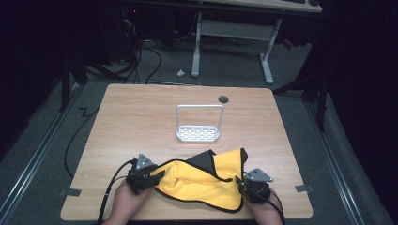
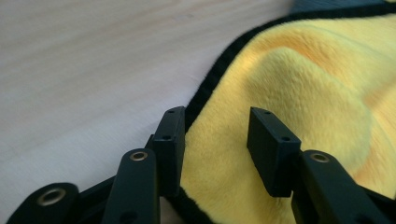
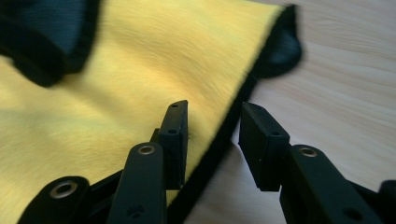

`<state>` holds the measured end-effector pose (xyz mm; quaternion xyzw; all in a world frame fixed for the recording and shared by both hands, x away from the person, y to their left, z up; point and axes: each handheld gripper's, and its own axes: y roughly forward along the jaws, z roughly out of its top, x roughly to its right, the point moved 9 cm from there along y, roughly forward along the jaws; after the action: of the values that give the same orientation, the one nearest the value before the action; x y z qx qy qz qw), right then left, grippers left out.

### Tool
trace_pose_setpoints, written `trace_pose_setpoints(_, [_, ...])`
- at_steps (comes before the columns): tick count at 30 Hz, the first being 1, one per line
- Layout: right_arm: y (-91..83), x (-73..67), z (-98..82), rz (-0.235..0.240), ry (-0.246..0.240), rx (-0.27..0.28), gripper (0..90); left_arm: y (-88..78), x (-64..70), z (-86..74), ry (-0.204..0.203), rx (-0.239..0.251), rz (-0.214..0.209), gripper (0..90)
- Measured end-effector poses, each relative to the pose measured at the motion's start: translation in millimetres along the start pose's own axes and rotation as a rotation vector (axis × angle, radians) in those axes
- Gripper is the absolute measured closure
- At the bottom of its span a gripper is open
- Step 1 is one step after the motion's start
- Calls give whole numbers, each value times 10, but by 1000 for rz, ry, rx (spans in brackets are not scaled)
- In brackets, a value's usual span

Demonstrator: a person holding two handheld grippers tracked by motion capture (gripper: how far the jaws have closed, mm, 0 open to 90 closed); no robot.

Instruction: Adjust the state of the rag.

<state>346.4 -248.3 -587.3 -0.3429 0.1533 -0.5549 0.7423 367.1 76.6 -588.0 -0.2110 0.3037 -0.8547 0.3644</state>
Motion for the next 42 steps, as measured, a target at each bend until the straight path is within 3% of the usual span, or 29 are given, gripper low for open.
trace_pose_setpoints(4, [30,319,-38,-58,61,-5,634,-119,275,-116,38,-1,-59,559])
trace_pose_setpoints(8, [38,398,-51,-56,92,-1,631,-135,288,28,22,43,-93,520])
trace_pose_setpoints(10, [35,391,-53,-61,92,-1,636,-82,295,148,14,51,-113,495])
trace_pose_setpoints(13, [35,383,-52,-63,86,3,637,64,396,449,25,96,-165,475])
trace_pose_setpoints(16, [31,383,-59,-55,98,5,637,265,493,611,61,72,-181,452])
trace_pose_setpoints(19, [26,382,-64,-53,94,9,637,481,549,642,48,19,-213,445])
trace_pose_setpoints(22, [25,383,-67,-49,94,11,637,585,590,559,43,-56,-233,526])
trace_pose_setpoints(24, [25,383,-68,-45,95,13,639,558,595,528,56,-47,-223,685])
trace_pose_setpoints(26, [25,381,-68,-45,94,13,640,476,574,538,50,-13,-220,727])
trace_pose_setpoints(29, [25,380,-67,-48,91,14,642,298,472,574,45,52,-181,771])
trace_pose_setpoints(33, [24,377,-67,-50,88,13,644,37,188,537,-15,118,-131,774])
trace_pose_setpoints(36, [25,375,-66,-52,90,13,647,-127,-126,421,-94,146,-80,789])
trace_pose_setpoints(39, [22,363,-67,-45,90,12,646,-156,-387,224,-173,112,-51,784])
trace_pose_setpoints(42, [15,313,-62,-38,82,8,647,-108,-515,47,-231,56,-31,759])
